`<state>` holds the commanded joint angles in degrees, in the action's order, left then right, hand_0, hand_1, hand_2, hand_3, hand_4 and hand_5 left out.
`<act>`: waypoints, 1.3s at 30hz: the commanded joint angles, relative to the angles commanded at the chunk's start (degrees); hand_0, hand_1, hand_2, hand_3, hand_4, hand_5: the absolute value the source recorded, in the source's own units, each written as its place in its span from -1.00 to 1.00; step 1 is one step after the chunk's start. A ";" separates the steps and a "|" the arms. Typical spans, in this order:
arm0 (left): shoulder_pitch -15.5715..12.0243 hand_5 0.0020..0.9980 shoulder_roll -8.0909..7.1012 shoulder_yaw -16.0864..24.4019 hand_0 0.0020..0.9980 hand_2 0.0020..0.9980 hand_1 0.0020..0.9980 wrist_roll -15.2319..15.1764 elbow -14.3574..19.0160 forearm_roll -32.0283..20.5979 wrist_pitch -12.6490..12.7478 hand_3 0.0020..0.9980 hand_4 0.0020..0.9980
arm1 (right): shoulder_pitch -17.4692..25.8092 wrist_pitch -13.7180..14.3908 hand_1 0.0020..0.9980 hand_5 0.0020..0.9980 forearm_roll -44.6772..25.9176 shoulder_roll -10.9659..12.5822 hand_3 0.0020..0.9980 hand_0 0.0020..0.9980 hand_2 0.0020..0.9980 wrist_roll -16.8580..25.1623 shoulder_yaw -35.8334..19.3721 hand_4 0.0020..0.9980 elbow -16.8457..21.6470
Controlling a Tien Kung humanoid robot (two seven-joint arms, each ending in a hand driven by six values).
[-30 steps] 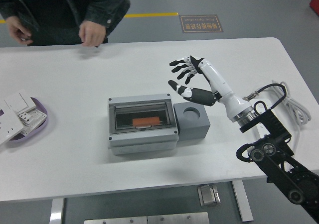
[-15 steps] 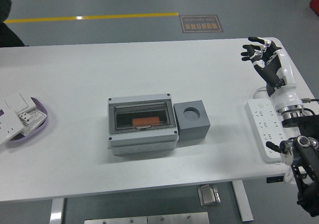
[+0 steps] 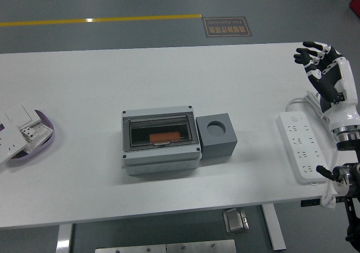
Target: Pick up the cylinder from the cube,place it in the box,flap close box
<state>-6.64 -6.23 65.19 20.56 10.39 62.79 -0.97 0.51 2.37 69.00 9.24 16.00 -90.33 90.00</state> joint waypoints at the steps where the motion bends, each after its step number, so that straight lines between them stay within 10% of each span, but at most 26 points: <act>1: -0.04 -0.53 -0.10 0.06 0.24 0.19 0.25 -0.04 -0.02 0.03 0.00 0.33 0.42 | 0.31 0.10 0.29 -0.38 -0.14 -0.25 0.25 0.43 0.32 0.20 0.04 0.54 -0.09; 39: 0.01 -0.52 0.22 -0.03 0.24 0.20 0.25 0.20 -0.05 0.29 -0.31 0.33 0.42 | 1.32 -0.16 0.29 -0.53 -1.66 -0.94 0.27 0.42 0.30 2.12 2.65 0.57 -1.50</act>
<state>-6.63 -6.01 65.16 20.76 10.34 63.09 -1.29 1.83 2.21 67.33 8.30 18.12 -87.68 88.51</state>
